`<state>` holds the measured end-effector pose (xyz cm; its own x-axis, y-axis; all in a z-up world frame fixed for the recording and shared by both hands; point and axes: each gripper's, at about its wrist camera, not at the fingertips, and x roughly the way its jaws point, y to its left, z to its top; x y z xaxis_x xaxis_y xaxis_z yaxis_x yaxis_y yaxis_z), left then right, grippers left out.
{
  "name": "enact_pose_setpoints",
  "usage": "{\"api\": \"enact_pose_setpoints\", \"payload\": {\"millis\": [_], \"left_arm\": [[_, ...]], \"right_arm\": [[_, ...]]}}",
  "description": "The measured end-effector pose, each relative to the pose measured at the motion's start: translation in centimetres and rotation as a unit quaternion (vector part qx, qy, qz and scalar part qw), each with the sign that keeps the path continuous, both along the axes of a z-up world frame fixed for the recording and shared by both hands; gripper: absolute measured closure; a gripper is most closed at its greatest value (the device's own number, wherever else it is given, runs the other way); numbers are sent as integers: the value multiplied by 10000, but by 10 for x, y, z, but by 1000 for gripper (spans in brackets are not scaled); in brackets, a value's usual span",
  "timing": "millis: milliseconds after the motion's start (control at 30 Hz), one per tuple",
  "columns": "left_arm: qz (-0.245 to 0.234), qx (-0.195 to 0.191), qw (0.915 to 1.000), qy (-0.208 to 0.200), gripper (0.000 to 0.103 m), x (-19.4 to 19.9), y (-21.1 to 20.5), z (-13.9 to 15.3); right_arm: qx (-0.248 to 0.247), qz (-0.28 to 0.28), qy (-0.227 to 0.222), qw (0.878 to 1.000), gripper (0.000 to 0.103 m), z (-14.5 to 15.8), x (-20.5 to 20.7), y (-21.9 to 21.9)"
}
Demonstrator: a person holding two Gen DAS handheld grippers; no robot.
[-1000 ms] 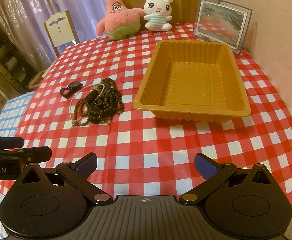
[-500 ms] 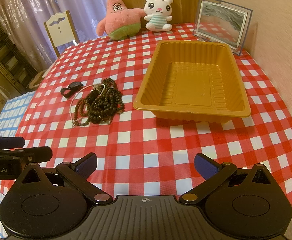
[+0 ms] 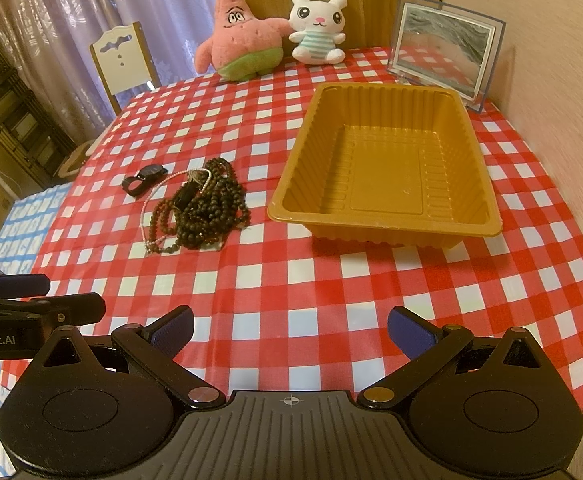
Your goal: Organize jewelry
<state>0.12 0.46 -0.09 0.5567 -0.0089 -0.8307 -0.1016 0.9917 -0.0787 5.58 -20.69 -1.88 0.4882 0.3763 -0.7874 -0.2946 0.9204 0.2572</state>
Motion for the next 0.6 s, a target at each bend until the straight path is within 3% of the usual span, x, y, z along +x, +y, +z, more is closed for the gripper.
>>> {"api": "enact_pose_setpoints", "payload": {"millis": [600], "left_arm": [[0, -2, 10000, -1, 18, 0, -1, 0]], "right_arm": [[1, -2, -5, 10000, 0, -1, 2, 1]]}}
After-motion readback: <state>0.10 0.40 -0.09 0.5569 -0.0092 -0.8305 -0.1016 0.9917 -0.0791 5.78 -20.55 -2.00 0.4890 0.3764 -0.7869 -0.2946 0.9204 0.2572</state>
